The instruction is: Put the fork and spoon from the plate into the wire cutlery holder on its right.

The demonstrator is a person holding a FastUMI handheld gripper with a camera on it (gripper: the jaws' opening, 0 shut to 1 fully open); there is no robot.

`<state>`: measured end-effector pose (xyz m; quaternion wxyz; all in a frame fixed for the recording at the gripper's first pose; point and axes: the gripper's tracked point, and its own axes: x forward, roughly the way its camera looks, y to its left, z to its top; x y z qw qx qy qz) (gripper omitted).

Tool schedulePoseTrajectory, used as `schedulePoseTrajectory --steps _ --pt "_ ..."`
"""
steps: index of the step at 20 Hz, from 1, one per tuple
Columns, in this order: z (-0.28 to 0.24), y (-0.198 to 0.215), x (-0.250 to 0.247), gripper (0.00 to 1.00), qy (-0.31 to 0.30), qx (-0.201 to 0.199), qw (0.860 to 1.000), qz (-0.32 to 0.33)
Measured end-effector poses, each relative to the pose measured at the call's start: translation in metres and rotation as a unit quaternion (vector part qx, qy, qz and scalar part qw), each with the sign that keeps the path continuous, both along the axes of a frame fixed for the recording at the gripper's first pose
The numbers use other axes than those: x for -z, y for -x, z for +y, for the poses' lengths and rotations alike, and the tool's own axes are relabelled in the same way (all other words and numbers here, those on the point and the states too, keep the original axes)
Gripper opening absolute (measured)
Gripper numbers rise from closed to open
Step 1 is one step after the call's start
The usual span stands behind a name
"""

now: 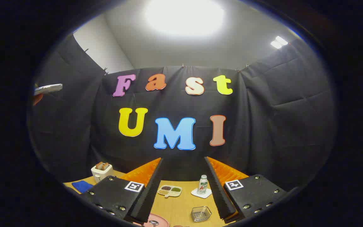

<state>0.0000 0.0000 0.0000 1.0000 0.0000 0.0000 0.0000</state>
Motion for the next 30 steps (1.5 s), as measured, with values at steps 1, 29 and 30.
schedulePoseTrajectory --steps 1,29,30 --pt "0.001 0.000 -0.002 0.79 -0.001 -0.004 1.000 0.001" --pt "0.067 0.037 0.244 0.79 0.044 -0.135 0.944 0.297" --pt "0.072 0.043 0.258 0.80 0.044 -0.147 0.937 0.315"
